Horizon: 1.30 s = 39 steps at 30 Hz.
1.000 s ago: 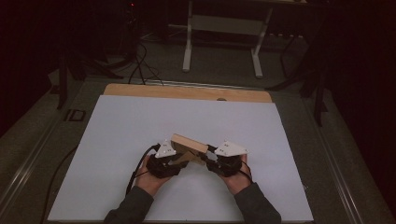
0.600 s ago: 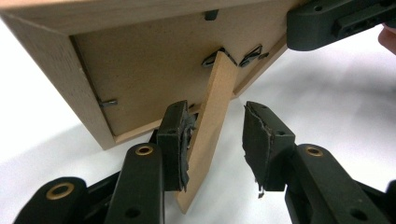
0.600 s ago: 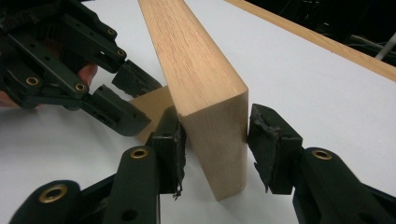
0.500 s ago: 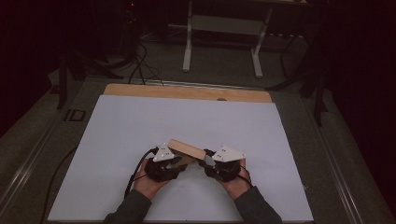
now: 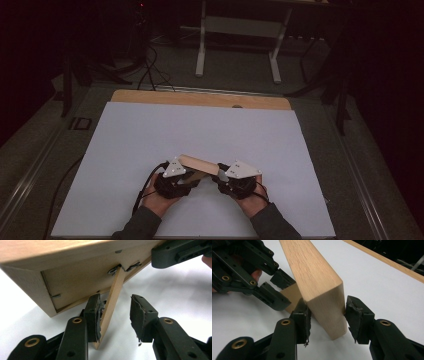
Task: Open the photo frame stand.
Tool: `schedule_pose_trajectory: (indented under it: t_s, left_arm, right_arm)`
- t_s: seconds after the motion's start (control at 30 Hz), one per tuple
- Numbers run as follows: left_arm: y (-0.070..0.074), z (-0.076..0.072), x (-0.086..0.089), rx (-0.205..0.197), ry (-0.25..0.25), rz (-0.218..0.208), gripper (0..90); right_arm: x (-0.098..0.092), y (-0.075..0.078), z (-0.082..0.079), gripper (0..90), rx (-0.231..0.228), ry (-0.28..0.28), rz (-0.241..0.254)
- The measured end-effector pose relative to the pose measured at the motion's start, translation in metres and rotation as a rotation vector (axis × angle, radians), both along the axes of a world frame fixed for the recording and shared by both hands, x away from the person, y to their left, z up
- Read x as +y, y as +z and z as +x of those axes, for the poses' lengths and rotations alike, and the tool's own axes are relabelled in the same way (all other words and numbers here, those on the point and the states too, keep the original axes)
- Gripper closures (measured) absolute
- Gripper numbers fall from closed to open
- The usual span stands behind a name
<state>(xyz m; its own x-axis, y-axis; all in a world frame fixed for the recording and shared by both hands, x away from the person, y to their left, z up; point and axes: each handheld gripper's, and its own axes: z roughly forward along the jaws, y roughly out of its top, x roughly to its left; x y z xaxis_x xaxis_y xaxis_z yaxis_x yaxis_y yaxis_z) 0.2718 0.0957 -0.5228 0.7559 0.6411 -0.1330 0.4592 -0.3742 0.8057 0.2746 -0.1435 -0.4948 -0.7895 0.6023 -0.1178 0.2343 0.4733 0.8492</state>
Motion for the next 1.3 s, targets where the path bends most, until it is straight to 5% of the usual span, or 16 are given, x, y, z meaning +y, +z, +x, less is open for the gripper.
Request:
schedule_pose_trajectory:
  t_s: [0.53, 1.3]
  left_arm:
    - [0.000, -0.002, 0.009, -0.012, 0.028, -0.009, 51.9]
    - [0.003, -0.011, 0.035, -0.041, 0.062, -0.030, 51.2]
  right_arm:
    - [-0.003, -0.005, 0.006, 47.0, 0.062, 0.004, 0.043]
    - [-0.019, -0.005, 0.008, 37.5, 0.106, 0.015, 0.057]
